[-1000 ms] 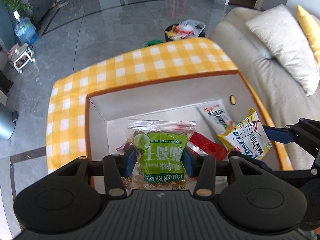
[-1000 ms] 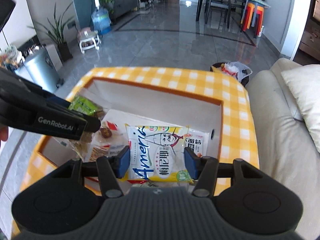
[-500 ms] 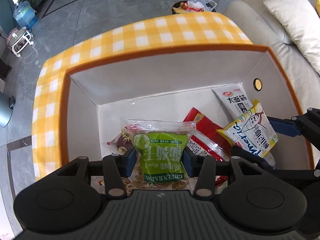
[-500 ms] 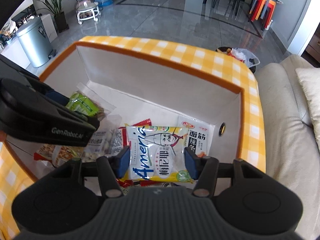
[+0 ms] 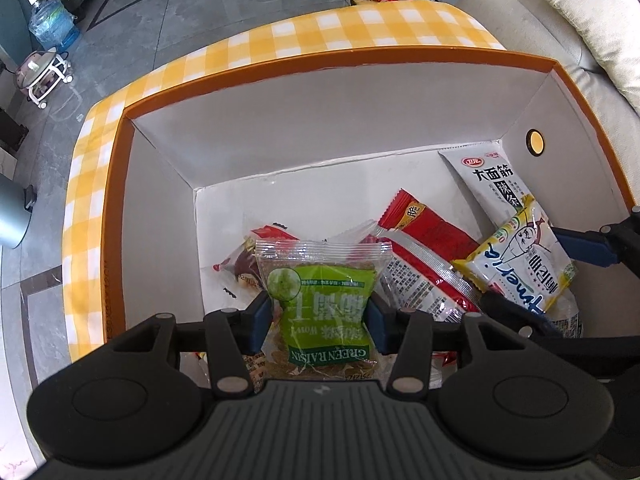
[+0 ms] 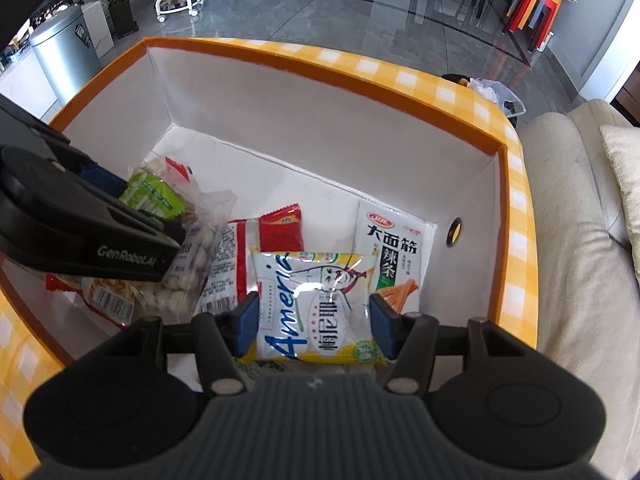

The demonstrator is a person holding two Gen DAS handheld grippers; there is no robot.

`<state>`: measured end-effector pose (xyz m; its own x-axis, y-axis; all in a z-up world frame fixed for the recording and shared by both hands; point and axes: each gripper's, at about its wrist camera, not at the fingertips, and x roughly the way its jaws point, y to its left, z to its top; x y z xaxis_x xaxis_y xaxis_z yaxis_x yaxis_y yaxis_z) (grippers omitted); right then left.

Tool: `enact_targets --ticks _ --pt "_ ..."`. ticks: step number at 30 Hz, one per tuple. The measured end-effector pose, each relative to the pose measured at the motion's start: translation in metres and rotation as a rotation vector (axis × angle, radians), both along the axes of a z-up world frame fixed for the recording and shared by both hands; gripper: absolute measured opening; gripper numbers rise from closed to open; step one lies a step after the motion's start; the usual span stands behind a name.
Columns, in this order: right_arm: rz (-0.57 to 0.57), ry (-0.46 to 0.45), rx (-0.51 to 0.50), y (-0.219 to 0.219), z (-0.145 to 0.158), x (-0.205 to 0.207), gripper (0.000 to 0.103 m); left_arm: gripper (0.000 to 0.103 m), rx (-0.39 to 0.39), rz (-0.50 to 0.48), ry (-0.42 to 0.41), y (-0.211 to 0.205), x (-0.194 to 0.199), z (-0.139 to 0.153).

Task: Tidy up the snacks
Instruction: 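Lift both packs into the box and open both tools to drop them, then withdraw both tools from the box toward the red bar and green sausage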

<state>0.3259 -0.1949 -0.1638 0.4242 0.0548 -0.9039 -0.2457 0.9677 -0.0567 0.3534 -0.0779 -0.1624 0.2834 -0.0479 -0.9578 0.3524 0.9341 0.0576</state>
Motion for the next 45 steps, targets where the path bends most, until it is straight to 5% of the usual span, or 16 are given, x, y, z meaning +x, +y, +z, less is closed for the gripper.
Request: enact_targets --ticks 18,32,45 --pt "-0.013 -0.053 0.007 -0.003 0.027 -0.016 0.076 0.071 -0.069 -0.004 -0.157 0.003 -0.021 0.06" --pt "-0.142 -0.174 0.151 -0.026 0.083 -0.074 0.085 0.072 -0.09 -0.041 -0.299 0.011 -0.082 0.123" --pt "-0.29 -0.194 0.247 -0.054 0.088 -0.154 0.085 0.072 -0.136 -0.04 -0.29 0.029 -0.153 0.122"
